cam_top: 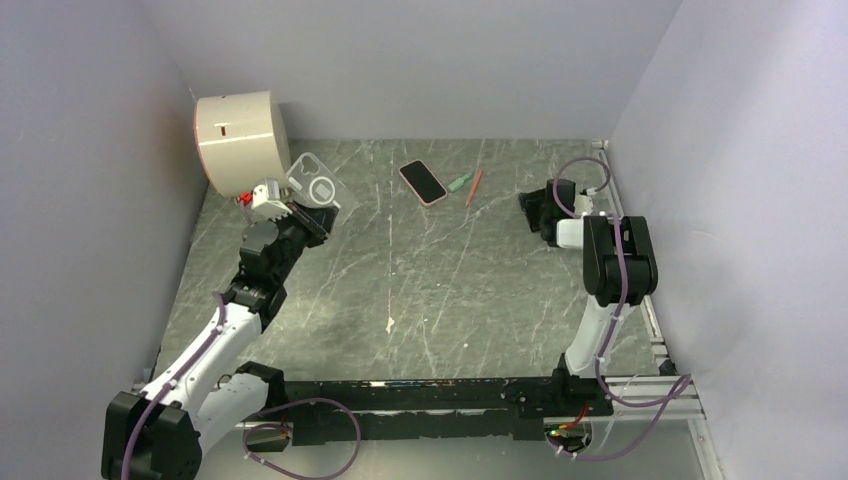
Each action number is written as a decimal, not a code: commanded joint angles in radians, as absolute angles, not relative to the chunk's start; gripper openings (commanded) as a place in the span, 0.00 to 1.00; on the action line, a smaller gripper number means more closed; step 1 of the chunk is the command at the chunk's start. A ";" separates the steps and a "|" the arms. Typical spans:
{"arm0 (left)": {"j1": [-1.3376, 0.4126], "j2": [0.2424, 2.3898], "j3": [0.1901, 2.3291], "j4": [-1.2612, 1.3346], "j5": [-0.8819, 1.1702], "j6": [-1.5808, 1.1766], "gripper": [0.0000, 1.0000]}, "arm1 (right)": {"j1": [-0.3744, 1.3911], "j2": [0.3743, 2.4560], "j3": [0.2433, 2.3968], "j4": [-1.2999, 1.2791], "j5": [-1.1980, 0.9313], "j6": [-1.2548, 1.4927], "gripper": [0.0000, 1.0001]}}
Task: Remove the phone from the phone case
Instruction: Place the phone at the center of the board, then place the phone case at the center of the board, then adjust the phone case at the center of the board.
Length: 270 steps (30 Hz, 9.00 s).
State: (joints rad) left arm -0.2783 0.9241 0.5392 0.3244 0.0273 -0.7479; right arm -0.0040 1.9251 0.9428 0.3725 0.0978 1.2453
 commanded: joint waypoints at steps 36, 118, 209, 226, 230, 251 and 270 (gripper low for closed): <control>-0.277 1.162 0.812 0.324 0.610 -0.678 0.03 | 0.230 1.367 0.781 0.506 -0.677 0.455 0.69; -0.316 0.917 0.830 -0.075 -0.095 -0.510 0.94 | -0.146 1.273 0.597 0.200 -0.091 1.102 0.00; -0.316 0.911 0.807 -0.032 -0.064 -0.500 0.94 | 0.235 1.825 1.220 0.071 0.038 0.265 0.99; -0.316 0.911 0.805 -0.029 -0.067 -0.499 0.94 | 0.175 2.082 1.453 -0.104 0.044 0.300 0.99; -0.316 0.915 0.805 -0.026 -0.064 -0.500 0.94 | 0.149 2.094 1.450 -0.123 0.019 0.306 0.99; -0.315 0.913 0.804 -0.023 -0.054 -0.508 0.94 | 0.104 2.022 1.378 -0.132 0.009 0.309 0.99; -0.315 0.921 0.808 -0.033 -0.069 -0.511 0.94 | 0.327 2.055 1.532 0.005 -0.106 0.091 0.99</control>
State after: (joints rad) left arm -0.3157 0.9157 0.8059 -0.0654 -0.0666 -0.5125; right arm 0.2714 2.0285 1.4120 -0.0528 -0.1040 0.1619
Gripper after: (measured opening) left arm 0.938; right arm 0.989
